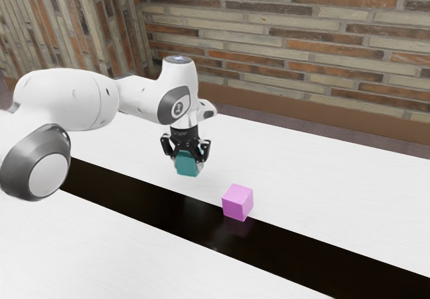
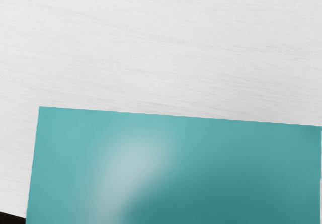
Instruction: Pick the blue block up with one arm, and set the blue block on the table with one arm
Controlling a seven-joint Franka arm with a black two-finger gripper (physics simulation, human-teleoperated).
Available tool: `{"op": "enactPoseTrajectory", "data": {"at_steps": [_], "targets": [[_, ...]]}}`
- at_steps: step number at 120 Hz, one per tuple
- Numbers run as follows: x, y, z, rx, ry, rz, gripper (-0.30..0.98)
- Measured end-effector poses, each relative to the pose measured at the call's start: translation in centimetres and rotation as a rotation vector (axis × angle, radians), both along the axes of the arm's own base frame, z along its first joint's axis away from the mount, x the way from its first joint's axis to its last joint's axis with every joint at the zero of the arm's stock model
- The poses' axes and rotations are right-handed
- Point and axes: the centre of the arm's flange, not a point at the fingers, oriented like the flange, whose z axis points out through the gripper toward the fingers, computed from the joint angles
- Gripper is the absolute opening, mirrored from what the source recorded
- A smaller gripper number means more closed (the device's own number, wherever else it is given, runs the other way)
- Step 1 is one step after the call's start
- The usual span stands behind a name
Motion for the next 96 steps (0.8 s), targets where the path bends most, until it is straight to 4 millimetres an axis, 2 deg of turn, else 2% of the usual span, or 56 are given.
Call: {"op": "enactPoseTrajectory", "data": {"at_steps": [8, 13, 24, 36, 42, 46, 51, 58, 63, 69, 73, 78, 96], "targets": [[0.4, 0.4, -0.8, -0.010, -0.015, -0.014, 0.38], [0.6, 0.5, -1.0, -0.019, -0.025, -0.023, 0.45], [0.8, 0.5, -1.0, -0.045, -0.044, -0.037, 0.50], [0.9, 0.4, -0.8, -0.059, -0.060, -0.059, 0.57], [0.9, 0.3, 0.1, -0.066, -0.076, -0.072, 0.60], [0.7, -0.1, 2.4, -0.075, -0.103, -0.085, 0.61], [0.0, -1.0, 7.0, -0.094, -0.150, -0.106, 0.62], [-2.1, -2.0, 15.9, -0.131, -0.227, -0.139, 0.64], [-4.9, -2.0, 22.3, -0.155, -0.268, -0.162, 0.65], [-7.9, -1.8, 27.5, -0.158, -0.285, -0.192, 0.65], [-9.1, -1.6, 29.1, -0.144, -0.279, -0.213, 0.66], [-9.9, -1.2, 29.9, -0.128, -0.258, -0.233, 0.66], [-11.1, 0.3, 29.7, -0.089, -0.173, -0.267, 0.68]]}}
